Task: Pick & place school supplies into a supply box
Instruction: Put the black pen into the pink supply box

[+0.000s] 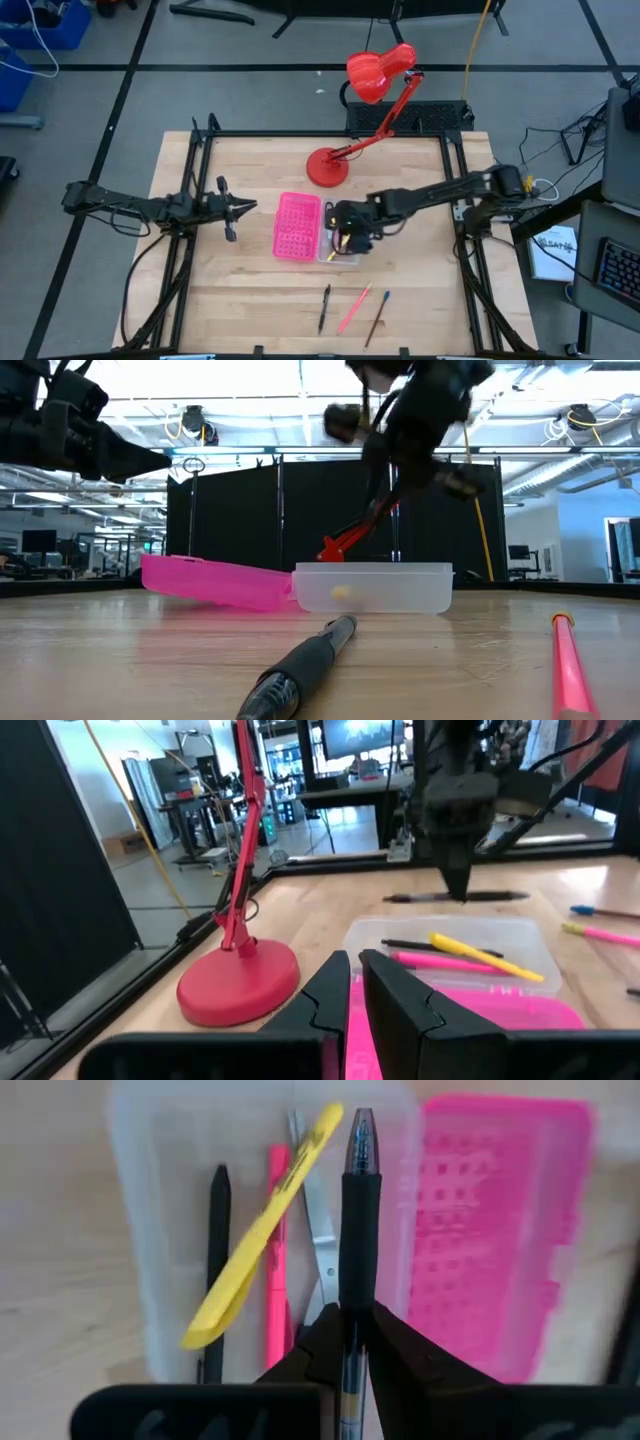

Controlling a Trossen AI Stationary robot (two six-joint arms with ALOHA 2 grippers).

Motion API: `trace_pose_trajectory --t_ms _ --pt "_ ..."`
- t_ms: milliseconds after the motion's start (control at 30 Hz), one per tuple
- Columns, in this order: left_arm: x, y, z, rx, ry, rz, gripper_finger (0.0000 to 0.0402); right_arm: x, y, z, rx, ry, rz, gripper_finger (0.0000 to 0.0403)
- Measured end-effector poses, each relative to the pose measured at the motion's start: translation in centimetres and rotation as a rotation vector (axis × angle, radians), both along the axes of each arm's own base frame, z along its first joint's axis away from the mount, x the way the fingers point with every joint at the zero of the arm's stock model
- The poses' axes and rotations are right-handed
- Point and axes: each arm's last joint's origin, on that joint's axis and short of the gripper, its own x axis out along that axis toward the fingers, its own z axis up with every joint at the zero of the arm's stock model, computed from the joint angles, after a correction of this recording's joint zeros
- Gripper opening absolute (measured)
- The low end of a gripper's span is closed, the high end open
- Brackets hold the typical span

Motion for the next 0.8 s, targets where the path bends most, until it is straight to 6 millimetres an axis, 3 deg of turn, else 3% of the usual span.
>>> trace_pose_trajectory --t_ms 267,433,567,800 --pt "0.0 0.0 -0.3 0.004 0.034 0.0 0.0042 2.1 -1.5 -5.3 0.006 0.092 0.014 0.0023" --pt "0.0 0.0 -0.4 -0.018 0.033 0.001 0.0042 2.4 -1.7 -6.9 -0.014 0.13 0.015 0.0028" --pt "0.0 0.0 -0.4 -0.045 0.03 0.002 0.0042 2.4 -1.8 -6.7 0.014 0.125 -0.043 0.0048" --pt "0.0 0.0 -0.4 -0.069 0.028 0.003 0.0042 1.8 -1.2 -3.8 0.044 0.056 -0.095 0.0089"
